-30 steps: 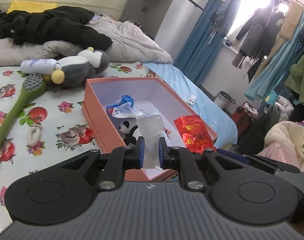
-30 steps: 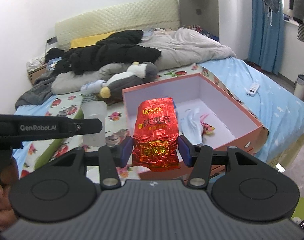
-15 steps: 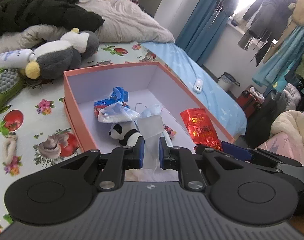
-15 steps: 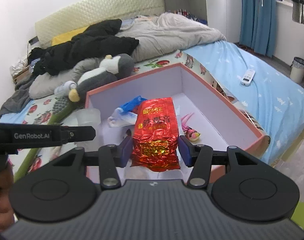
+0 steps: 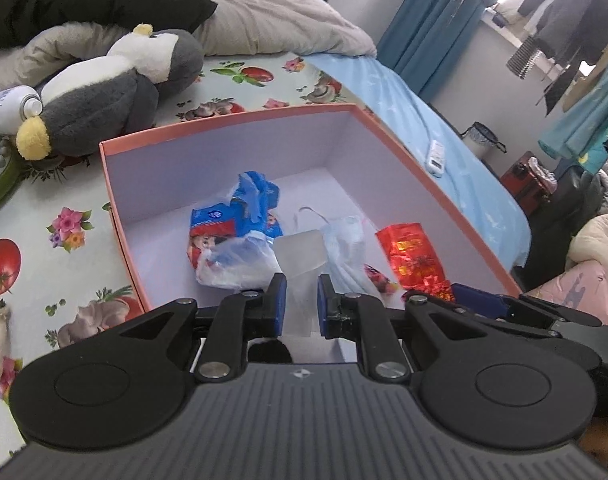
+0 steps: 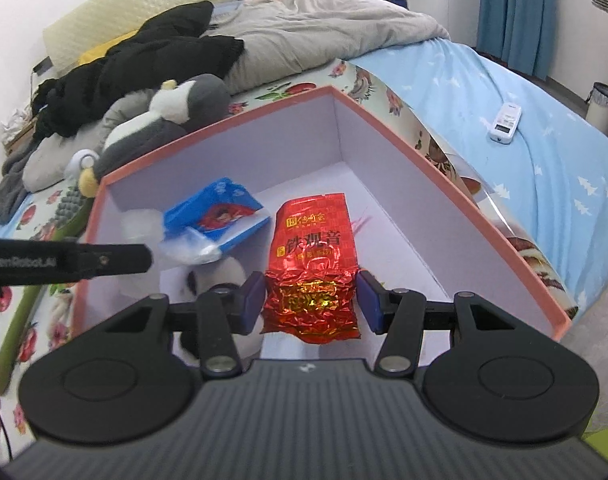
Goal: Organize soft objects
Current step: 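Open both grippers to drop the tea packet and cup into the box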
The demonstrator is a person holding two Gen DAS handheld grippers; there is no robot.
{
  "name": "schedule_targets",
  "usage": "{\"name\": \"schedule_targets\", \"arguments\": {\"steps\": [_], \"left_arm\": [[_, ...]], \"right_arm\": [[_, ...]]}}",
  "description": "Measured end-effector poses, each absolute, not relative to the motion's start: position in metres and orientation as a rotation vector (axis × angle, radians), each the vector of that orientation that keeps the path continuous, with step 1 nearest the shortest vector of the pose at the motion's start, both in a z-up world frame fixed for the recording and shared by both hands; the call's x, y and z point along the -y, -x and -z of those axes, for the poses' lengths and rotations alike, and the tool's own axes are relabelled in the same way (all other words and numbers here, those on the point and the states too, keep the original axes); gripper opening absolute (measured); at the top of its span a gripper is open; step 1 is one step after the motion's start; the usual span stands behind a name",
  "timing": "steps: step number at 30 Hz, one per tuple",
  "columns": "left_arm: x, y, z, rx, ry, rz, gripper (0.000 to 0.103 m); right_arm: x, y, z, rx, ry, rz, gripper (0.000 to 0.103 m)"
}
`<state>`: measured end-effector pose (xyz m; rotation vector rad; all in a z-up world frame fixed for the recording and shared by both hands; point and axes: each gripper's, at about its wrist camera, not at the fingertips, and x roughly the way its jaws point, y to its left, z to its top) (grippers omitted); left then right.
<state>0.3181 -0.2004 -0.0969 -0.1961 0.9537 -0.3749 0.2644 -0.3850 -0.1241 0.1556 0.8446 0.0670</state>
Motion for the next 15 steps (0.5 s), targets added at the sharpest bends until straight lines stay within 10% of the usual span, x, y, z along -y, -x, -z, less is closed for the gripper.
{"name": "schedule_targets", "arguments": {"steps": [4,8,15], "left_arm": [[0.199,-0.330,0.105,-0.970,0.181,0.366,0.020],[0.197,-0.334,0.108,-0.980,0.186,0.362,0.051],[0.191,-0.317,0.089,-0.940,0.179,0.356,0.051]], "right_arm": [[0.390,-0.273,0.131,-0.860,-0.177,-0.064,0.055],[0.391,-0.278,0.134,-0.882,-0.195,-0.082,0.058],[0.383,-0.261,0.114,-0.854,-0.188,-0.088,0.058]]}}
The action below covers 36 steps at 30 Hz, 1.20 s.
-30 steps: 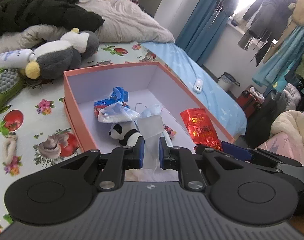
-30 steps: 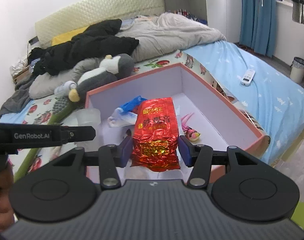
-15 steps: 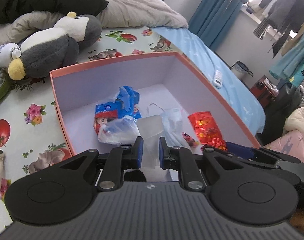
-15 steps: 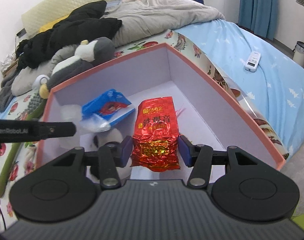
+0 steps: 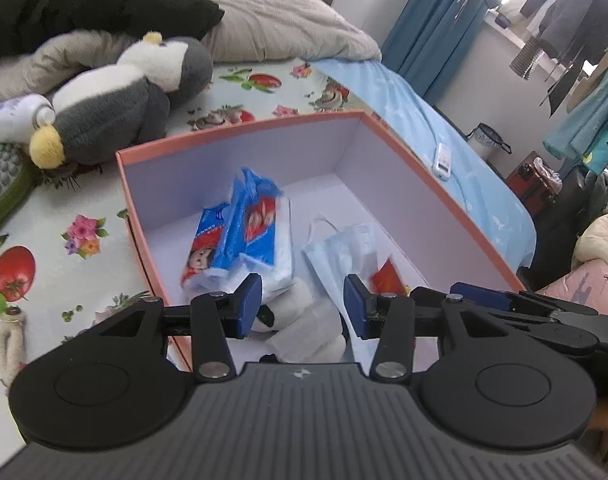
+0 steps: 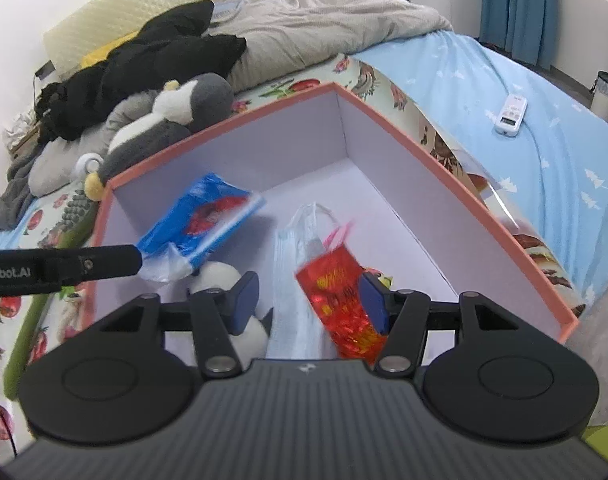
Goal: Organize soft objects
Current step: 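Open both grippers to drop the tea packet and cup into the box, then withdraw the right tool from the box toward the white tissue on the sheet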
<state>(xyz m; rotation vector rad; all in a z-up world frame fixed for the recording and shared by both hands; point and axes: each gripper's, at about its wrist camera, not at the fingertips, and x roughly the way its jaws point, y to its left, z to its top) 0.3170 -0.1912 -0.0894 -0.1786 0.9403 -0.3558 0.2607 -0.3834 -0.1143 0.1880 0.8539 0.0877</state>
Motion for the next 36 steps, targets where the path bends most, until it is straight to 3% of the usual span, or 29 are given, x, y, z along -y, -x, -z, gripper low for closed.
{"name": "schedule_targets", "arguments": {"steps": [23,36], "left_arm": [[0.139,-0.142,-0.008,-0.741,0.145,0.341,0.051],[0.115,-0.046,0.003,-0.713,0.158,0.273,0.051]], "right_arm": [[0.333,-0.124,0.035,-0.668,-0.161,-0.145,0.058],[0.309,-0.061,0.038,-0.660,-0.123,-0.213,0.058]]}}
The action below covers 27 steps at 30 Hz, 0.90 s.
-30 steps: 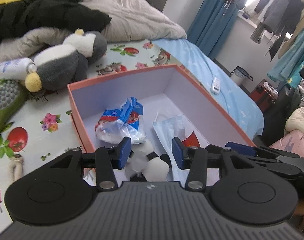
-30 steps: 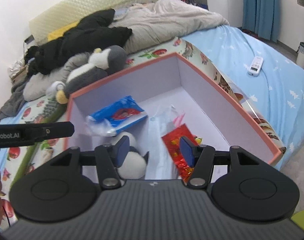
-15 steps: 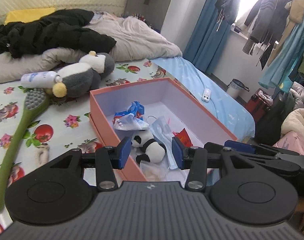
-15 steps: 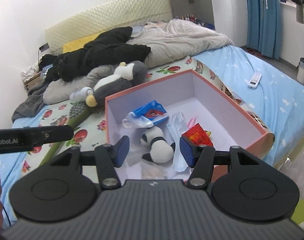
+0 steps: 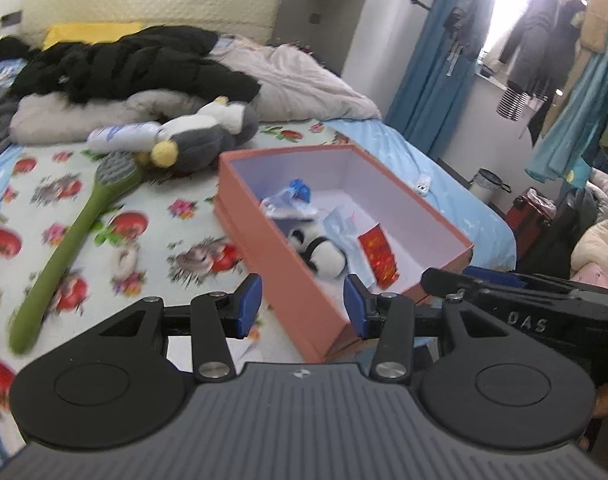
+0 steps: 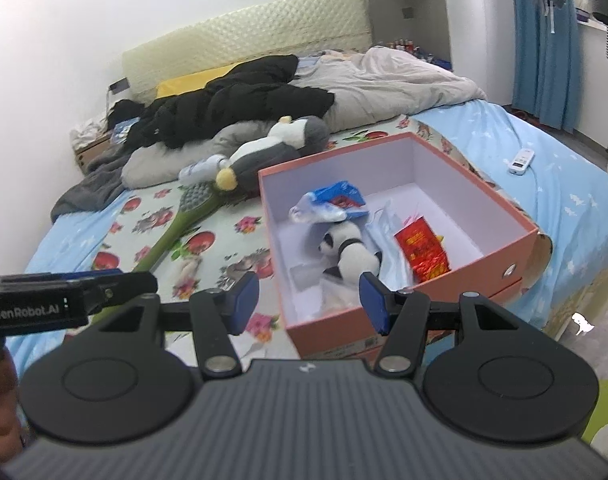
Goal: Organize soft objects
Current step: 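Withdraw the right tool from the box toward the white tissue on the sheet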
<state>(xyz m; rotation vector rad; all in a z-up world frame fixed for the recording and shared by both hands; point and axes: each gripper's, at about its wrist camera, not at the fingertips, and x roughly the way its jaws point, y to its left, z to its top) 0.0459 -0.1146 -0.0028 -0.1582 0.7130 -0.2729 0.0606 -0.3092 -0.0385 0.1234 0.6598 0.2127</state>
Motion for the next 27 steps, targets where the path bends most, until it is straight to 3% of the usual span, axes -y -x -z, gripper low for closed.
{"name": "schedule_targets", "arguments": {"steps": [27], "left_arm": [[-0.008,0.035,0.030,-0.743,0.299,-0.032,0.051]], "right_arm": [[0.204,-0.032,0.069,-0.780,0.007,-0.532,0.058]]}}
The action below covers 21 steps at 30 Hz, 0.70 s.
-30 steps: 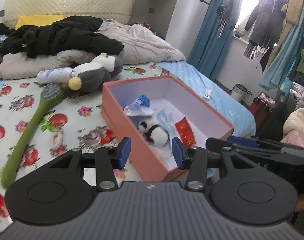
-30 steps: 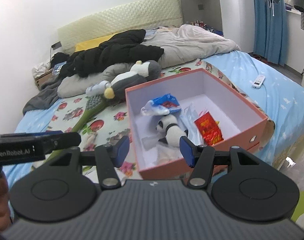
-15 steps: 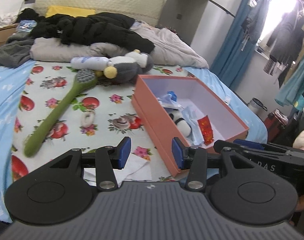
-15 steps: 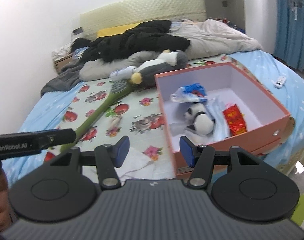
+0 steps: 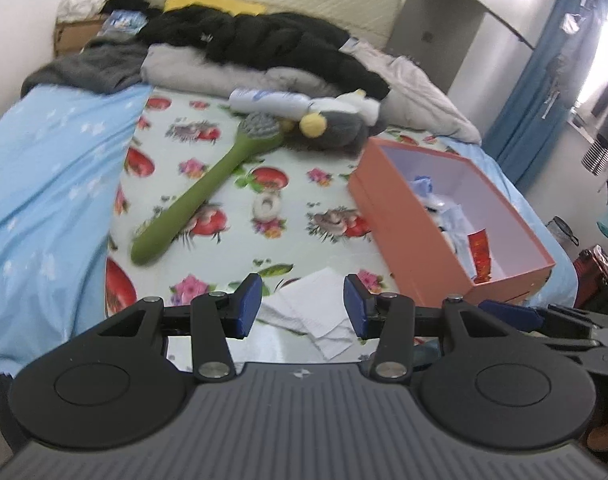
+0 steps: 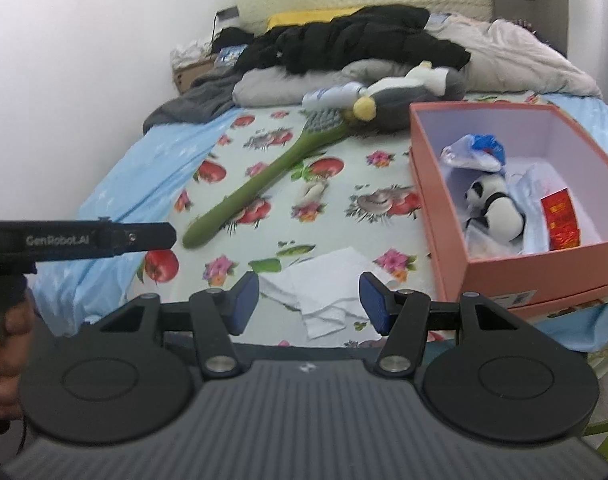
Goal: Organize soft objects
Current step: 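Withdraw the right tool from the box toward the white tissue on the sheet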
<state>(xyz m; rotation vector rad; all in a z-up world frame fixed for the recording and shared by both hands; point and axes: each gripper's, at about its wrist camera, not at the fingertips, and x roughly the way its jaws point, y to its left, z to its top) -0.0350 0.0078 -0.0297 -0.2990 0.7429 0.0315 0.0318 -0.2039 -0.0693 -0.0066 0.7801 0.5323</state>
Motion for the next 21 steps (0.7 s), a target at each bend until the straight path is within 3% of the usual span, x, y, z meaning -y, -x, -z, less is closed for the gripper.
{"name": "schedule_targets", "arguments": {"steps": [12,14,15,21], "left_arm": [[-0.021,-0.023,0.076,-0.823,0.354,-0.034,0.051],[-0.026,-0.039,0.082,-0.833,0.357,-0.038,0.051],[-0.029,-0.047,0.085,-0.837,0.359,-0.039,0.051],[-0.041,-0.099,0.114,-0.880,0.355,-0.038,0.051]], "right_arm": [[0.175,-0.079,0.111,-0.898,0.059,-0.550,0.059],[0.169,-0.089,0.119,-0.916,0.070,-0.558,0.081],[0.166,-0.094,0.123,-0.919,0.078,-0.558,0.085],[0.146,-0.127,0.159,-0.976,0.121,-0.555,0.084]]}}
